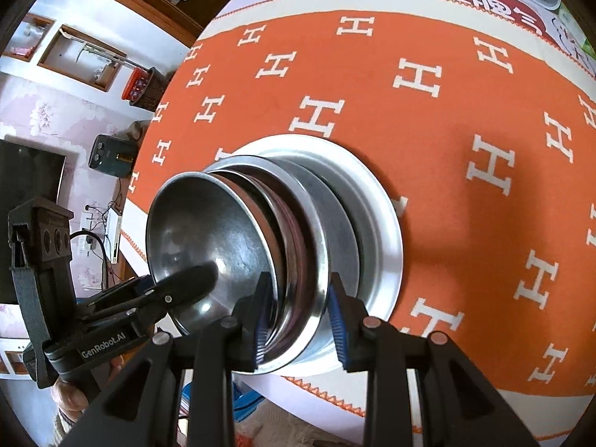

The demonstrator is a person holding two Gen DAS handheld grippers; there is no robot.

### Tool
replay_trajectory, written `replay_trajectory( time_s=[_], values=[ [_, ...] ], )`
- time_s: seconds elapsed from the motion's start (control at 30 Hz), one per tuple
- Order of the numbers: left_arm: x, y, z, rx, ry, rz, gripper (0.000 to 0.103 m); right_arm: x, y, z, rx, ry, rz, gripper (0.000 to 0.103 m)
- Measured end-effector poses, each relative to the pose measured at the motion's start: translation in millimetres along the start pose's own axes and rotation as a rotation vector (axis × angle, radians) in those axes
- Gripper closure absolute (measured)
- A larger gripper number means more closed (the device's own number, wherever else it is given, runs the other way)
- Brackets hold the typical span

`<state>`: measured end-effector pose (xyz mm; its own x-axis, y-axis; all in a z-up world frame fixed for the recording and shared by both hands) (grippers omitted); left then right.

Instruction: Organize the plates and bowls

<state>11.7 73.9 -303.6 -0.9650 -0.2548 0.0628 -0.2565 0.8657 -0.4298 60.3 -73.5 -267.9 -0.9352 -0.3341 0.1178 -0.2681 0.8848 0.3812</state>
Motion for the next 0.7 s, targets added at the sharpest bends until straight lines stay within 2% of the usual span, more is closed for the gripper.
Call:
replay_trajectory(
  time_s=[0.7],
  values=[
    [-5, -3, 6, -0.048, 0.003, 0.060, 0.062, 3, -1, 14, 0.042, 0.024, 0.013, 0.074]
  ],
)
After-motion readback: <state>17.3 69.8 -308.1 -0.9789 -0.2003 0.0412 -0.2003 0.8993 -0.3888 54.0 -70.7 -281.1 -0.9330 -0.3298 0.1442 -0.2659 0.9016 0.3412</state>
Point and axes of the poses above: each gripper's, at about its wrist camera, not at the fingertips, and z roughly the way its jaws point, y to its left, x to its underside, the point moved 8 cm from there along z, roughly the way its jaws point, and after that the axes turned 12 degrees about y, right-handed, at the moved point
